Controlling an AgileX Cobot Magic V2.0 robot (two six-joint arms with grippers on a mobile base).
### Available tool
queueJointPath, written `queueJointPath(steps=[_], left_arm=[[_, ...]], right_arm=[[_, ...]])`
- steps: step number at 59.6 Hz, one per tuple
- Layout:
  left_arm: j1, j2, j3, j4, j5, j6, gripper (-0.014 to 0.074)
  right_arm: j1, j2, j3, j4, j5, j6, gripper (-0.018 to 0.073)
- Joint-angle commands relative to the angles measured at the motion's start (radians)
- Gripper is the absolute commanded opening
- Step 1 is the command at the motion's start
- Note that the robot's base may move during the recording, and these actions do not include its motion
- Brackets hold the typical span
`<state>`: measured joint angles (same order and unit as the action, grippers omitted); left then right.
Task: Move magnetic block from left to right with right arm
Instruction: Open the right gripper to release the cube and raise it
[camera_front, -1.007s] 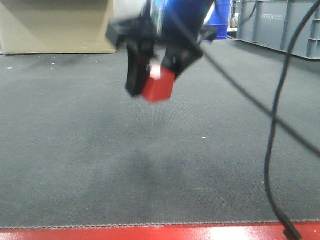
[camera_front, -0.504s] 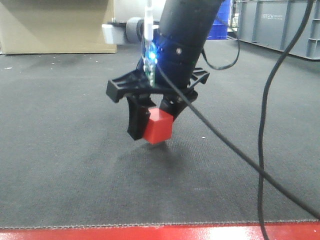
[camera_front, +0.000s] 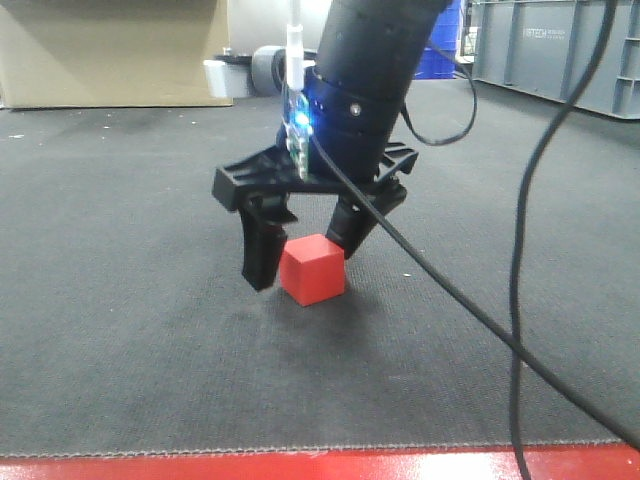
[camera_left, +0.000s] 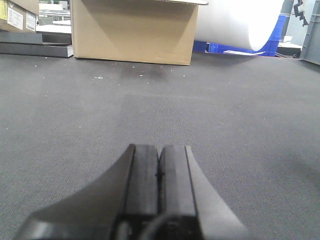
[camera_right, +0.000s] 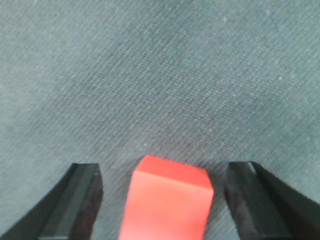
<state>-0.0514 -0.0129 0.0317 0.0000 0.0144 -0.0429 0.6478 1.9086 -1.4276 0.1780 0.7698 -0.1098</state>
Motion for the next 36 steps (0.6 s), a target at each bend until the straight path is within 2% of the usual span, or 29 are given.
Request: queueJointPath(steps=[1,9,16,25,31,36], left_arm=[[0.000,-0.013,0.010,0.000,-0.090,-0.004,-0.0116],[0.000,-0.013,0.010,0.000,-0.090,-0.004,-0.0116],[0.000,-0.013,0.010,0.000,-0.090,-0.004,-0.0116],[0.000,-0.013,0.010,0.000,-0.090,-0.004,-0.0116],[0.000,-0.013,0.010,0.000,-0.090,-0.004,-0.0116],[0.000,-0.013,0.010,0.000,-0.090,-0.004,-0.0116]], right_arm=[[-0.004,-0.079,-0.056,0.003,-0.002,0.019,0.0578],[-0.005,-0.154,-0.064,0.003,-0.001,0.046,0.0460],[-0.005,-0.260,-0.043,0.003,-0.010,0.056,0.0281],[-0.005,-0.421,0.042,0.003,-0.057,0.056,0.0121],[-0.005,-0.534,0.130,0.003,-0.108,0.056,0.0076],[-0.005,-0.665,0.248,0.003,-0.165,0.056,0.0078]])
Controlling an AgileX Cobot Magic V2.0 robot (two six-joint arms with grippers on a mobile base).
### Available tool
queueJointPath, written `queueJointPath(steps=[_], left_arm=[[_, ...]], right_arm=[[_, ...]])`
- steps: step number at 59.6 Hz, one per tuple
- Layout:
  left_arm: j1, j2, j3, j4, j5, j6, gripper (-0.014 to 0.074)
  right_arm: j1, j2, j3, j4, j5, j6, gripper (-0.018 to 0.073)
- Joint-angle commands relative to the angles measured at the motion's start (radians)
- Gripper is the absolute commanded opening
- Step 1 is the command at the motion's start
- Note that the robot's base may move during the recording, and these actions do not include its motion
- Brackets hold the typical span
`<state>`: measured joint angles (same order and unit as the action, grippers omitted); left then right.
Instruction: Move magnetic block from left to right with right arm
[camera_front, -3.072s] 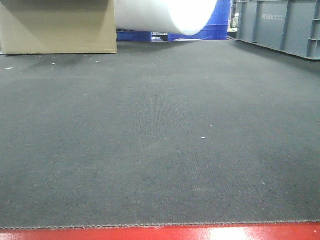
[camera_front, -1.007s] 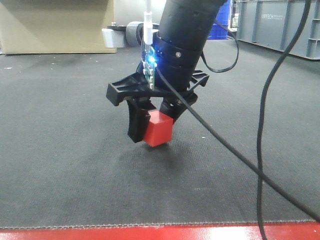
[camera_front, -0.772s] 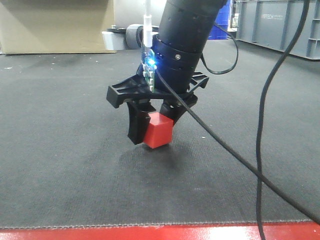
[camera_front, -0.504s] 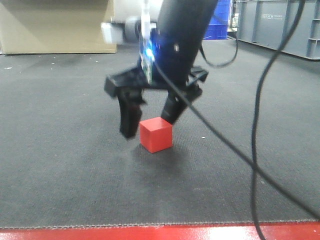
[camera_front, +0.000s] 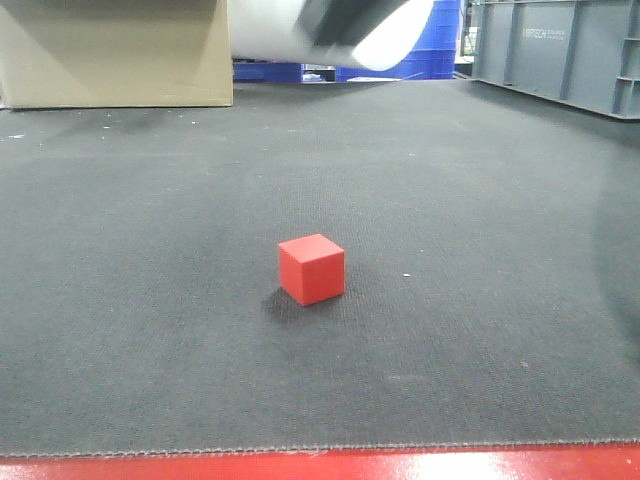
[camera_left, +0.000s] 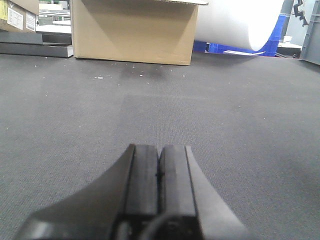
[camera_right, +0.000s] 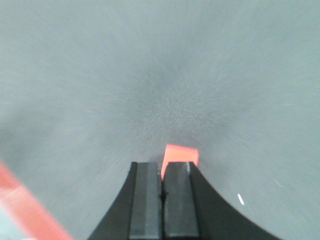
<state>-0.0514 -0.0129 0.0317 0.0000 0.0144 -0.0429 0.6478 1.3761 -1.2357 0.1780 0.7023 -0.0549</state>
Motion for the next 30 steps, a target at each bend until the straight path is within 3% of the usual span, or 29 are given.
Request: queueJointPath(steps=[1,15,30], left_arm=[[0.000,-0.013,0.010,0.000,-0.090,-0.004,-0.0116],[0.000,-0.013,0.010,0.000,-0.090,-0.004,-0.0116],[0.000,-0.013,0.010,0.000,-0.090,-0.004,-0.0116]], right_arm=[[-0.005,-0.153,0.076,0.004,-0.113,0.001,0.0078],[-0.005,-0.504,0.406,0.010,-0.307,0.001,0.0078],[-0.005,-0.760,0.560,0.010,-0.305,0.000,0.0078]])
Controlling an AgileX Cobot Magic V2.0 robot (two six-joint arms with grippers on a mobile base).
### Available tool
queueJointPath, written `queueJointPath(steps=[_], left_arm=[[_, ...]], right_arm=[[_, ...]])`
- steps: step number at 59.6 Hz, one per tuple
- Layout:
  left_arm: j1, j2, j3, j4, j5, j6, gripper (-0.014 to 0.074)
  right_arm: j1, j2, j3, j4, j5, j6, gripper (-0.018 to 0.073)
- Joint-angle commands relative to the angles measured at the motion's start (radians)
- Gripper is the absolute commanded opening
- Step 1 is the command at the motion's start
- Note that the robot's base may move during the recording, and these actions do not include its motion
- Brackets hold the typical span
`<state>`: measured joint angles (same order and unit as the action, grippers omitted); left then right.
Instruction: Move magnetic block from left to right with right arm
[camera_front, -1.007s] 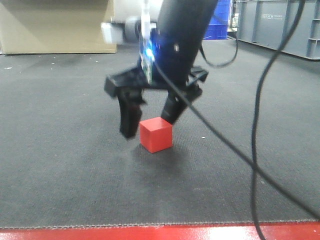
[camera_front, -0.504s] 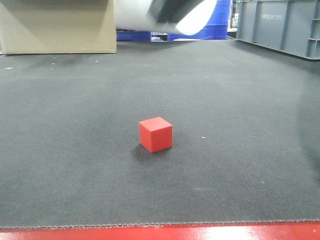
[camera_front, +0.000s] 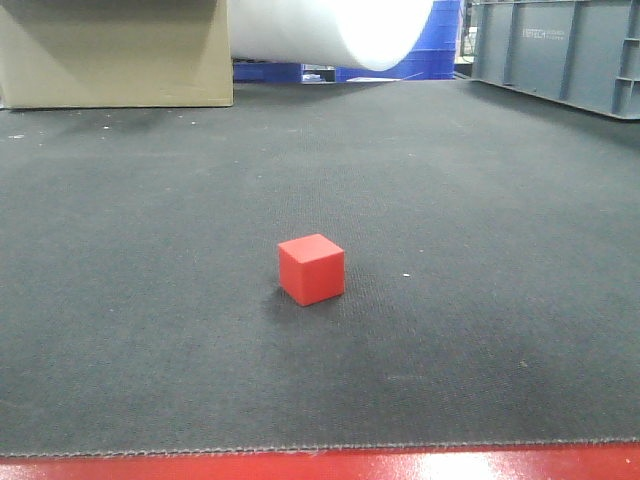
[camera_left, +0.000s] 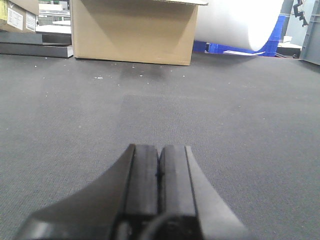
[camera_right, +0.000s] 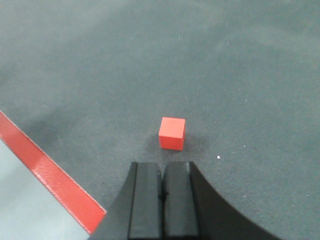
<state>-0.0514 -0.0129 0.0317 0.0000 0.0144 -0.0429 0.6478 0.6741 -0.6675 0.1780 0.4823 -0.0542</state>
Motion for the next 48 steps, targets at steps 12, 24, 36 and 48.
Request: queueJointPath(steps=[12,24,36,48], left_arm=[[0.000,-0.013,0.010,0.000,-0.090,-0.004,-0.0116],[0.000,-0.013,0.010,0.000,-0.090,-0.004,-0.0116],[0.000,-0.013,0.010,0.000,-0.090,-0.004,-0.0116],[0.000,-0.013,0.010,0.000,-0.090,-0.004,-0.0116]], right_arm=[[-0.005,-0.120,0.001,0.010,-0.090,-0.001,0.0078],[-0.005,-0.118,0.001,0.010,-0.100,-0.001,0.0078],[-0.019,-0.152,0.029,-0.051,-0.127,-0.001,0.0078],[-0.209,-0.293,0.201,-0.055,-0.292,-0.001,0.0078]])
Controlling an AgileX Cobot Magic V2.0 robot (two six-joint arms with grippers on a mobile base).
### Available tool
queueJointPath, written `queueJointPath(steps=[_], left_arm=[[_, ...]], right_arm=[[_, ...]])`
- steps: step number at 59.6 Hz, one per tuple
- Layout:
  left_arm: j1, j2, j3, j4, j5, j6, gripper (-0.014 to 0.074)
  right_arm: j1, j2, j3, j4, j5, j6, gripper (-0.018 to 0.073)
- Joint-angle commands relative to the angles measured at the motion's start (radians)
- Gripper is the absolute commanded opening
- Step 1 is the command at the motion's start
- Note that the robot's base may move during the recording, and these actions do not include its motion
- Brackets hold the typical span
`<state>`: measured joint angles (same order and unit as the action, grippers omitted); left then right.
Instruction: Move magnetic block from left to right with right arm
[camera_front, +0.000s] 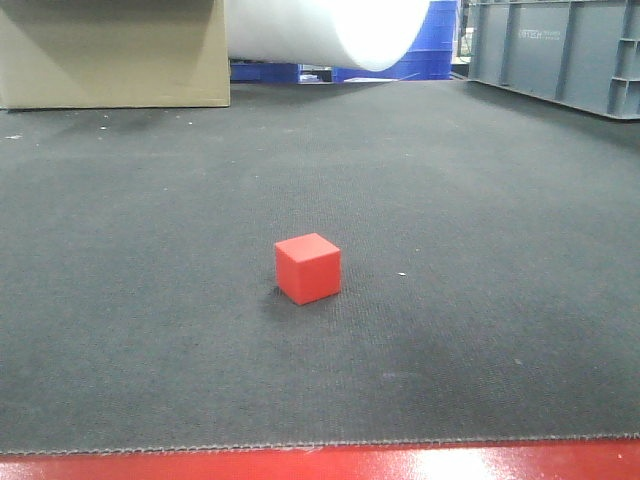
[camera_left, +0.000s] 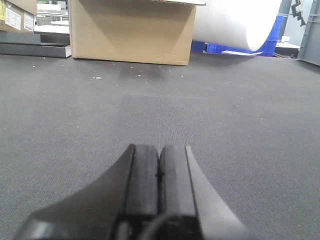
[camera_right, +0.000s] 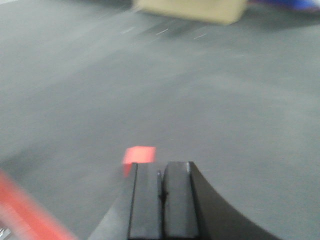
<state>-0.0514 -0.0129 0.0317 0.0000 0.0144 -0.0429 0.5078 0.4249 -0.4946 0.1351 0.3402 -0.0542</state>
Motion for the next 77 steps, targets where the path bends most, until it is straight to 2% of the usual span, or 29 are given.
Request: queueJointPath(steps=[1,9,17,29,46,77], left_arm=[[0.000,-0.013,0.010,0.000,-0.090,-0.004,-0.0116],[0.000,-0.013,0.010,0.000,-0.090,-0.004,-0.0116],[0.000,-0.013,0.010,0.000,-0.090,-0.004,-0.0116],[0.000,-0.013,0.010,0.000,-0.090,-0.004,-0.0116],[0.000,-0.013,0.010,0.000,-0.090,-0.004,-0.0116],[0.000,-0.013,0.010,0.000,-0.090,-0.004,-0.0116]], right_arm=[[-0.087,-0.056,0.042,-0.012,-0.160,-0.001,0.0078],[-0.255,-0.173,0.177,-0.012,-0.215,-0.001,0.0078],[-0.389,-0.268,0.274,-0.012,-0.233,-0.001,0.0078],[-0.504,-0.362,0.371,-0.012,-0.283,-0.001,0.0078],[-0.543,-0.454,0.522,-0.006,-0.415,0.000,0.0078],[-0.543,-0.454,0.520,0.001,-0.398,0.000,0.0078]])
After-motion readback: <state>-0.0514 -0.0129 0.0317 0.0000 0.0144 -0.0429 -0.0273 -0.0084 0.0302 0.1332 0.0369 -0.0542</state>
